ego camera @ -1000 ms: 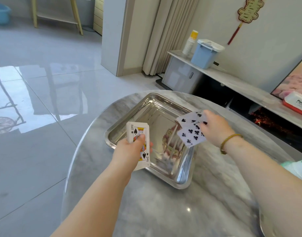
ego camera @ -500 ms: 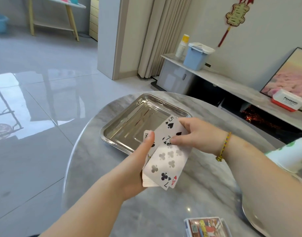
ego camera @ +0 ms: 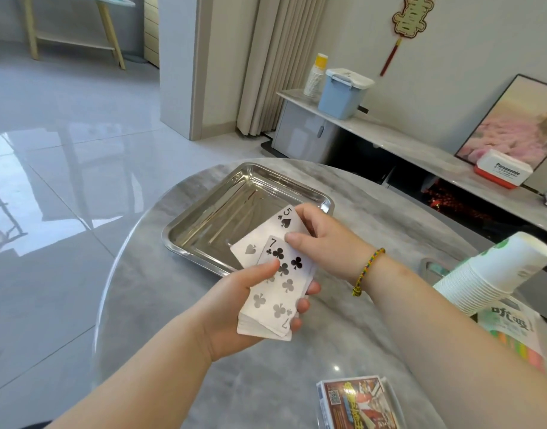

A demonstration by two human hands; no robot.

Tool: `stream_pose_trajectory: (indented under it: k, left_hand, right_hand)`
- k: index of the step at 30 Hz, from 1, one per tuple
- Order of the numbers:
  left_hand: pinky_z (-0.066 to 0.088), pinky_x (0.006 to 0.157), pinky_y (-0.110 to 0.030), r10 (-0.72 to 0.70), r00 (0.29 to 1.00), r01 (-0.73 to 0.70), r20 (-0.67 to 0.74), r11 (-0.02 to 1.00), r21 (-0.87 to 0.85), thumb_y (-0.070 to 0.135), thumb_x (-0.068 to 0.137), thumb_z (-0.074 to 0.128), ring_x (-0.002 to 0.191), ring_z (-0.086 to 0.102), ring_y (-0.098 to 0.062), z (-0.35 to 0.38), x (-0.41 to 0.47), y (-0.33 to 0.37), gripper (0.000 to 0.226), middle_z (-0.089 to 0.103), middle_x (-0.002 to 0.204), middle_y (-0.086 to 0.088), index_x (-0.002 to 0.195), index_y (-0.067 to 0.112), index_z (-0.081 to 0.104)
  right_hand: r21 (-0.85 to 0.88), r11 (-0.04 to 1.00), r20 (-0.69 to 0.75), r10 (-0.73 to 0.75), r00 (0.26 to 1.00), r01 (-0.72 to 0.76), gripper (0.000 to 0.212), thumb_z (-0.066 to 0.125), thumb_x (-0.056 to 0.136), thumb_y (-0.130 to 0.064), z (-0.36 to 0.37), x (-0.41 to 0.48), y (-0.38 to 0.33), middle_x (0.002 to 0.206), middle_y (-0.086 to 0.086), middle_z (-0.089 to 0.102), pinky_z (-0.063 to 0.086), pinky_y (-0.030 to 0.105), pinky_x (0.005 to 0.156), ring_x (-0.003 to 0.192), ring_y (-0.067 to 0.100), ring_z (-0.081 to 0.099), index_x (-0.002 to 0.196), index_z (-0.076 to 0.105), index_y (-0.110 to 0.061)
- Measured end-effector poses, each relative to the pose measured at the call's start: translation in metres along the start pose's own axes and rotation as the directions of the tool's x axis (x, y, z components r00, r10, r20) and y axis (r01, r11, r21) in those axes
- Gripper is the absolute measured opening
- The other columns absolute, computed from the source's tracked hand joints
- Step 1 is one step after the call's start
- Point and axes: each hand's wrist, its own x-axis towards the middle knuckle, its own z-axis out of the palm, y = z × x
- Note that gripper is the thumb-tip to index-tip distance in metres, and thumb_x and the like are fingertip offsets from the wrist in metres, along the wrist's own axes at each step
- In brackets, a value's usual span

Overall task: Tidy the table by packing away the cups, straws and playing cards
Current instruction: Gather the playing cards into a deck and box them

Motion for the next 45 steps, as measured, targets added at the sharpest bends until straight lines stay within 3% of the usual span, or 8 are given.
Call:
stream_pose_trajectory:
  k: [9,16,19,25,29,34,41,45]
  left_hand:
    - [0.046,0.064,-0.026,-0.003,0.999,0.003,0.046,1.000,0.013,0.045,0.058,0.077,0.073,0.054,-0.018,-0.006,0.003,-0.004,0.059,0.063,0.095,-0.011,0.112,0.024,0.062]
    - [0.049,0.054,-0.025,0.024,0.974,0.015,-0.224,0.985,0.173,0.021,0.081,0.051,0.062,0.057,-0.016,0.001,0.010,-0.014,0.017,0.065,0.073,-0.006,0.091,0.013,0.062]
    - [0.049,0.057,-0.017,0.165,0.933,0.006,-0.319,0.881,0.473,0.010,0.089,0.045,0.065,0.059,-0.009,0.002,0.013,-0.023,0.015,0.065,0.070,0.003,0.085,0.013,0.060]
    - [0.042,0.096,-0.021,0.485,0.860,-0.144,-0.155,0.524,0.839,-0.012,0.087,0.036,0.104,0.053,-0.007,0.002,0.028,-0.044,0.042,0.059,0.104,0.006,0.108,0.021,0.050]
    - [0.043,0.086,-0.008,0.520,0.853,-0.201,-0.036,0.392,0.898,-0.008,0.084,0.042,0.095,0.052,0.015,0.001,0.028,-0.061,0.033,0.057,0.099,0.005,0.104,0.017,0.050]
    - [0.037,0.069,0.003,0.422,0.905,-0.064,-0.058,0.268,0.961,-0.021,0.078,0.043,0.076,0.048,0.025,-0.003,0.027,-0.082,0.033,0.047,0.085,0.011,0.108,-0.010,0.049]
    - [0.041,0.052,-0.006,-0.028,0.967,0.249,-0.253,0.303,0.920,0.007,0.075,0.066,0.058,0.052,0.011,-0.001,0.016,-0.068,0.031,0.051,0.078,0.010,0.091,0.024,0.046]
    - [0.039,0.044,-0.010,0.061,0.954,0.286,-0.294,0.111,0.952,0.011,0.070,0.071,0.054,0.046,0.000,-0.003,0.013,-0.066,0.036,0.047,0.070,0.010,0.075,0.032,0.042]
  right_hand:
    - [-0.117,0.993,0.133,0.033,0.991,-0.017,0.032,0.037,0.089,0.004,-0.016,-0.006,-0.005,0.076,-0.005,0.055,0.042,0.017,0.072,0.072,0.006,0.050,0.079,0.051,-0.023]
    - [-0.262,0.965,0.022,0.008,1.000,-0.002,0.029,0.040,0.094,-0.017,0.002,-0.015,0.007,0.109,0.002,0.052,0.039,0.021,0.093,0.105,0.013,0.050,0.118,0.056,-0.015]
    - [-0.014,0.997,0.089,0.077,0.993,-0.076,0.022,0.044,0.092,-0.026,0.008,-0.026,0.004,0.092,-0.007,0.060,0.052,0.018,0.061,0.072,0.019,0.064,0.111,0.054,-0.024]
    - [-0.057,0.994,-0.228,-0.101,0.968,0.090,0.006,0.061,0.073,-0.038,0.023,-0.046,0.005,0.085,-0.026,0.054,0.029,0.009,0.093,0.093,-0.007,0.049,0.078,0.060,-0.034]
    - [-0.146,0.982,-0.295,-0.159,0.942,0.120,0.029,0.055,0.071,-0.033,0.045,-0.061,0.020,0.086,-0.012,0.060,0.020,0.021,0.103,0.090,-0.007,0.049,0.083,0.070,-0.010]
    - [-0.262,0.962,-0.269,-0.144,0.952,0.072,0.022,0.053,0.088,-0.014,0.058,-0.078,0.047,0.112,0.014,0.063,0.019,0.008,0.097,0.110,0.024,0.050,0.092,0.069,0.000]
    - [-0.153,0.987,-0.247,-0.094,0.964,0.057,0.027,0.042,0.093,-0.010,0.058,-0.097,0.058,0.119,0.012,0.060,0.023,0.002,0.090,0.115,0.019,0.048,0.102,0.066,-0.001]
    - [-0.093,0.996,-0.223,-0.035,0.974,0.015,0.025,0.045,0.092,-0.013,0.057,-0.107,0.066,0.123,0.007,0.057,0.021,-0.003,0.089,0.118,0.015,0.045,0.107,0.064,-0.004]
